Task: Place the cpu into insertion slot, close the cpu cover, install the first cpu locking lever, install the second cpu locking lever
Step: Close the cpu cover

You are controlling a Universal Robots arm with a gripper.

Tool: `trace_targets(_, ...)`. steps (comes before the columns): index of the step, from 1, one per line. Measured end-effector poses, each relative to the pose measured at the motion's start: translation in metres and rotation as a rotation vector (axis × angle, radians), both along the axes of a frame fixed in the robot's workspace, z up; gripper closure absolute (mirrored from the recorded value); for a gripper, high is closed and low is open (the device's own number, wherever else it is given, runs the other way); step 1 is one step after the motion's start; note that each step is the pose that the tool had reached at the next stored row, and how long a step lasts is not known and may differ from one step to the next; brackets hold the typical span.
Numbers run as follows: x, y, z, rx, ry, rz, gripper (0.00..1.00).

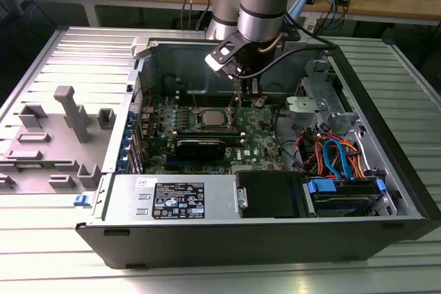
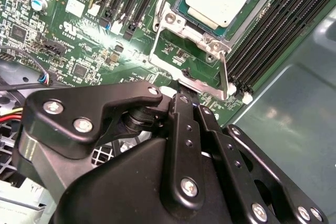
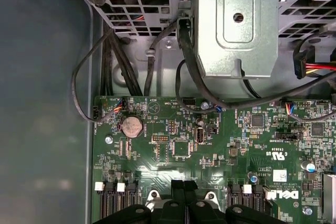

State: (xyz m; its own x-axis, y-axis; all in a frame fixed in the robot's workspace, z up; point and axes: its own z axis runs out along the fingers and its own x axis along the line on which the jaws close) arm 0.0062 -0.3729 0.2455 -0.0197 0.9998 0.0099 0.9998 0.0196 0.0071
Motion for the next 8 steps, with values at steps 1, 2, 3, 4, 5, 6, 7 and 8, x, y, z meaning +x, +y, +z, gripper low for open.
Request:
trace_targets(1, -0.0006, 0.0000, 0.0000, 0.0000, 0.0000, 0.000, 0.89)
trace_targets(2, -0.0015, -0.0001, 0.0000, -0.0001, 0.0000, 0.000, 0.89)
trace_targets(3, -0.0022, -0.0001, 0.0000, 0.0000, 0.0000, 0.000, 0.89)
trace_targets(4, -0.0026, -0.0001, 0.0000, 0.0000, 0.0000, 0.000, 0.89)
trace_targets(5, -0.0031, -0.0001, 0.0000, 0.0000, 0.0001, 0.000, 0.89)
trace_targets(6, -0.0036, -0.0001, 0.0000, 0.0000, 0.0001, 0.000, 0.89)
trace_targets(7, -0.0039, -0.0001, 0.0000, -0.0001, 0.0001, 0.000, 0.89)
trace_targets(8, -0.0046, -0.0002, 0.0000, -0.0001, 0.0001, 0.000, 0.89)
